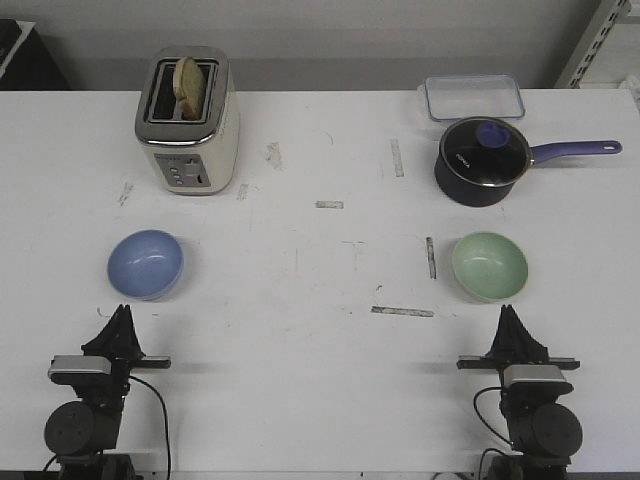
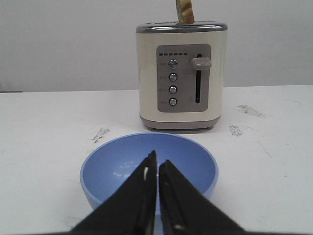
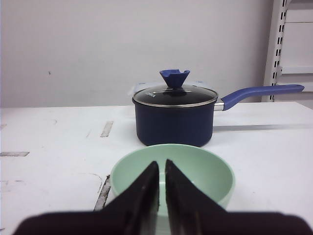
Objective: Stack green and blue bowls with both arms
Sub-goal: 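Lower the right gripper over the pale green bowl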
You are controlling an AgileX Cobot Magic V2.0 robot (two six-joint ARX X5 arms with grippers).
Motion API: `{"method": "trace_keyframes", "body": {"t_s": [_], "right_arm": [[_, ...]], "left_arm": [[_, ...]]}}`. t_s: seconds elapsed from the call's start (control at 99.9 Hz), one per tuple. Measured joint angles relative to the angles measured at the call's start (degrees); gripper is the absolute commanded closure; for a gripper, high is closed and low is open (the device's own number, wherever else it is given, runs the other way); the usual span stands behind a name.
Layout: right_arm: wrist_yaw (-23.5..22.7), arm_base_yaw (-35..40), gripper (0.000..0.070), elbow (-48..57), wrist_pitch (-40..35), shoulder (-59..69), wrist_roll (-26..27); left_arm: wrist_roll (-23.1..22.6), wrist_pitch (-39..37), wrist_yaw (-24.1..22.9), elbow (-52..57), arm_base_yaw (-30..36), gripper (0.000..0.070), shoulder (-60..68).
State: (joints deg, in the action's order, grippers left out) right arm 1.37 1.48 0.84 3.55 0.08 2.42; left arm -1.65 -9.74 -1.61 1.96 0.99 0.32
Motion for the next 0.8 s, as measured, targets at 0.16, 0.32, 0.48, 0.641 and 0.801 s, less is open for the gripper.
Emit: {"method": "trace_keyframes", "body": {"t_s": [0.16,0.32,0.48,0.641,0.801], "right_arm": [[0.00,0.00,0.0687,0.00,0.00,0.00,0.00],[0.00,0.02,0.0687,0.00,1.29,0.00,0.00],[0.00,0.00,0.0687,0.72,0.96,0.00,0.00],[-1.40,0.00,0.0687,4.61,-0.81,0.09,-2.27],[-2.69,0.02,0.0687,9.46,-6.71,3.45,-4.39]], "left_arm": [[0.02,0.00,0.00,0.00,0.00,0.0699,0.00],[0.00,0.00,0.00,0.00,0.00,0.0699,0.00],[0.02,0.00,0.00,0.00,0.00,0.0699,0.00],[0.02,0.00,0.00,0.00,0.00,0.0699,0.00],[0.00,0.00,0.00,0.00,0.00,0.0699,0.00]]}}
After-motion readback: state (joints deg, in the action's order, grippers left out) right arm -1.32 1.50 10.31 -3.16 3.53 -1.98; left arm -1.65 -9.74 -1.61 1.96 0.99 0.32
